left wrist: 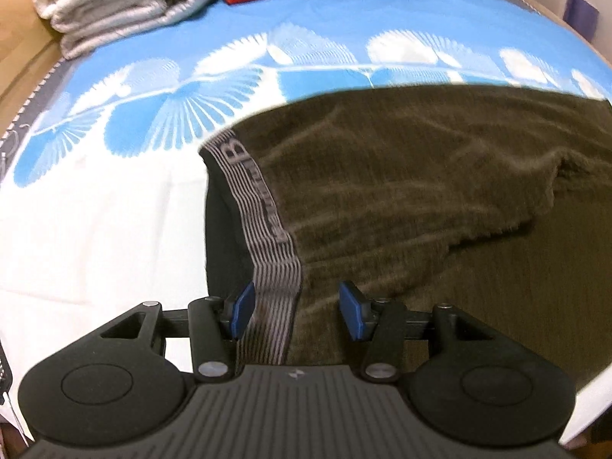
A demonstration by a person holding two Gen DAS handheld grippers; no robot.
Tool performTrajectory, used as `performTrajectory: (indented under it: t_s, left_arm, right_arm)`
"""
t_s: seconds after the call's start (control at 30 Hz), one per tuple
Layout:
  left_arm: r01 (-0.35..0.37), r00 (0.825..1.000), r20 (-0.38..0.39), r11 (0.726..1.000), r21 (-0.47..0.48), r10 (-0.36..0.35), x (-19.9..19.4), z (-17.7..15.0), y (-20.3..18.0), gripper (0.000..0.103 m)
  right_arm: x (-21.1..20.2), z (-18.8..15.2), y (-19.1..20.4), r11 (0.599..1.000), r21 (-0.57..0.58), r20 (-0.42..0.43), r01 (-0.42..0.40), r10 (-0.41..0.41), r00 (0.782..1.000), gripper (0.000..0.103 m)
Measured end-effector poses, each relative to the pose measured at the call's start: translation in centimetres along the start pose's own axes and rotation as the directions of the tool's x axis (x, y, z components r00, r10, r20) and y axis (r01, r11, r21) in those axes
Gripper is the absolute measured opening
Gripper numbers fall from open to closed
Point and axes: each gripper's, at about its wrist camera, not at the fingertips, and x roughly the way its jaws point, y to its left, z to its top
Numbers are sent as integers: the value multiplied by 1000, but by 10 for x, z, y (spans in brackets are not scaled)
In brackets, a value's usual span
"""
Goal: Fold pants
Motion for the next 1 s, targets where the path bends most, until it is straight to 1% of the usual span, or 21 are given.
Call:
performTrajectory:
  t_s: [0.03,0.17,0.33,0.4,0.43,0.6,0.73,0.9,0.93,0.97,1.0]
  left_arm:
    - [-3,1000,13,1000,-15,4,-1,3,1,62]
    - [4,998,58,997,-75,0,-7,12,4,70]
    - [3,993,117,991,-133,13,-13,22,4,72]
    - [-9,991,129,990,-143,28,-14,26,3,72]
    - [-17,991,129,989,-144,35,-13,27,1,73]
    - [-10,992,122,993,-122,25,-9,33,-8,73]
    - [12,993,122,992,-127,3,-6,35,-7,73]
    - [13,993,116,992,-126,2,-4,36,-9,73]
    - [16,993,114,992,-129,-1,-5,36,-8,71]
    - [22,993,115,990,-137,-6,-6,36,-6,60]
    - [26,993,118,987,-156,-8,-8,36,-1,51]
  right_arm:
    - [0,1,1,1000,1,8,0,0,1000,70]
    - [2,2,5,1000,-4,6,-14,14,1000,70]
    - [4,5,13,999,-27,6,-34,34,999,70]
    - [5,6,16,999,-38,10,-36,37,999,70]
    - [6,7,18,998,-44,14,-37,37,999,70]
    - [11,10,23,997,-57,15,-46,47,999,70]
    - [15,12,26,997,-55,12,-48,49,999,70]
    - [19,13,28,997,-51,5,-55,56,998,70]
    - [20,13,28,997,-49,5,-56,57,998,70]
    - [20,13,28,997,-48,6,-56,57,998,70]
    - [20,14,28,997,-45,6,-56,57,998,70]
